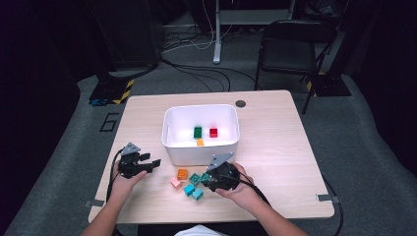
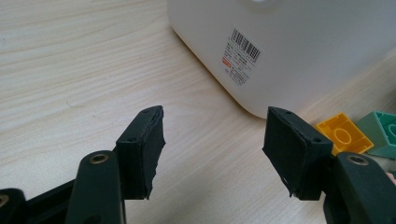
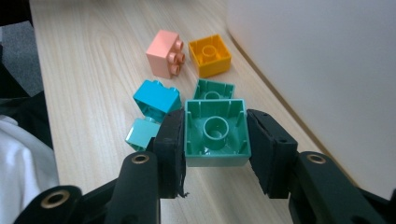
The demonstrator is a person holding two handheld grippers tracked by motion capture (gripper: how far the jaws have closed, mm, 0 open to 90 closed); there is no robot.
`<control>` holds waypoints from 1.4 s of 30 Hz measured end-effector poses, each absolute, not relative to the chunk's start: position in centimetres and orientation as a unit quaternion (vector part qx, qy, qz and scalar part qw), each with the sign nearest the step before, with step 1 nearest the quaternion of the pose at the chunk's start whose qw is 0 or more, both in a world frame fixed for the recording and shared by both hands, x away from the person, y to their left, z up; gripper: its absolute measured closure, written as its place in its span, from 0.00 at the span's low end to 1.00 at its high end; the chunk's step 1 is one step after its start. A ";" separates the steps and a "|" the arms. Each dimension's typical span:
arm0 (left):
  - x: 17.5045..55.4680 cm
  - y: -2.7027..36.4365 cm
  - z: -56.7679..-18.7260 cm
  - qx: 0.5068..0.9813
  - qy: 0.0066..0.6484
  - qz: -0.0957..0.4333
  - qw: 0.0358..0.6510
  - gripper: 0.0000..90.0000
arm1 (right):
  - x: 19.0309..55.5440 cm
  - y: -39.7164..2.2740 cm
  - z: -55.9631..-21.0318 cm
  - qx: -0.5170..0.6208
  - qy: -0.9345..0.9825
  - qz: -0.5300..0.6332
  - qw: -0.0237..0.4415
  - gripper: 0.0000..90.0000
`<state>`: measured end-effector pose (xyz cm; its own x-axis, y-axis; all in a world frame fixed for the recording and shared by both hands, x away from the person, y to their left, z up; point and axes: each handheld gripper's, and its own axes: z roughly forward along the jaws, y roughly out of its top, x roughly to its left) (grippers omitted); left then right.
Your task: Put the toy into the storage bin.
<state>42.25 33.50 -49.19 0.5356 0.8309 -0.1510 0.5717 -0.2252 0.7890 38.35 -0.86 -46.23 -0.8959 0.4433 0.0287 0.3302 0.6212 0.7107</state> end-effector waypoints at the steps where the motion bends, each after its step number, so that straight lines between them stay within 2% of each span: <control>1: 42.3 33.5 -49.2 0.768 0.457 0.153 0.423 0.42 | 38.4 -0.9 -45.9 0.212 0.898 0.379 0.076 0.64; 26: 42.2 33.5 -49.1 0.771 0.456 0.150 0.420 0.42 | 38.6 -2.2 -37.3 0.192 0.892 0.404 0.072 0.64; 42: 42.2 33.5 -49.1 0.770 0.456 0.150 0.420 0.42 | 41.9 -1.1 -34.4 0.197 0.891 0.400 0.090 0.64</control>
